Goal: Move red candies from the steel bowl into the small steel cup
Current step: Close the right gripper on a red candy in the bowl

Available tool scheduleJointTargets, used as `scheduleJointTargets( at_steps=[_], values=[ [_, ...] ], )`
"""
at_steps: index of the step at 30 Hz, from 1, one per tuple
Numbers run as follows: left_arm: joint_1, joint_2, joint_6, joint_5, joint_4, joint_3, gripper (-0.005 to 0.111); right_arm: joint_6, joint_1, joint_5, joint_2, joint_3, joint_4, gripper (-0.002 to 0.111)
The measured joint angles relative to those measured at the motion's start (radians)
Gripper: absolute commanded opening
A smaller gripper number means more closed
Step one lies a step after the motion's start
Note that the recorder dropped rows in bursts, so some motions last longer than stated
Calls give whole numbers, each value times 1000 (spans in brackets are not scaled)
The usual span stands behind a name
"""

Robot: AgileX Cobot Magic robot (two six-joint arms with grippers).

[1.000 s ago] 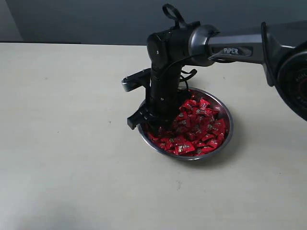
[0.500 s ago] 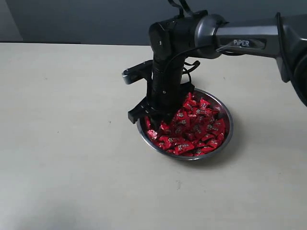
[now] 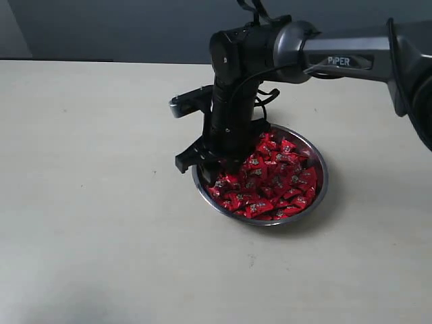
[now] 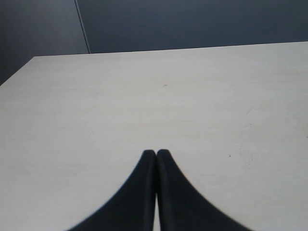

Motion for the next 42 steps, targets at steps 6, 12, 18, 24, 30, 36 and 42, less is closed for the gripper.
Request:
scheduleJointTargets(
  at_steps=[6,12,18,24,30,36,42],
  values=[
    [0,0,0,0,0,0,0,-2,0,-8,2,0,0,41],
    [0,0,0,0,0,0,0,0,0,-2,25,0,6,41],
    [0,0,0,0,0,0,0,0,0,7,43,2,6,41],
    [0,0,0,0,0,0,0,-1,0,8,67,0,17,41],
    [0,0,0,0,0,0,0,2,0,9,78,-4,21,37],
    [0,0,0,0,0,0,0,1,0,14,78,-9,26,-1],
    [0,0,0,0,0,0,0,3,0,14,78,-9,14,-1]
  ],
)
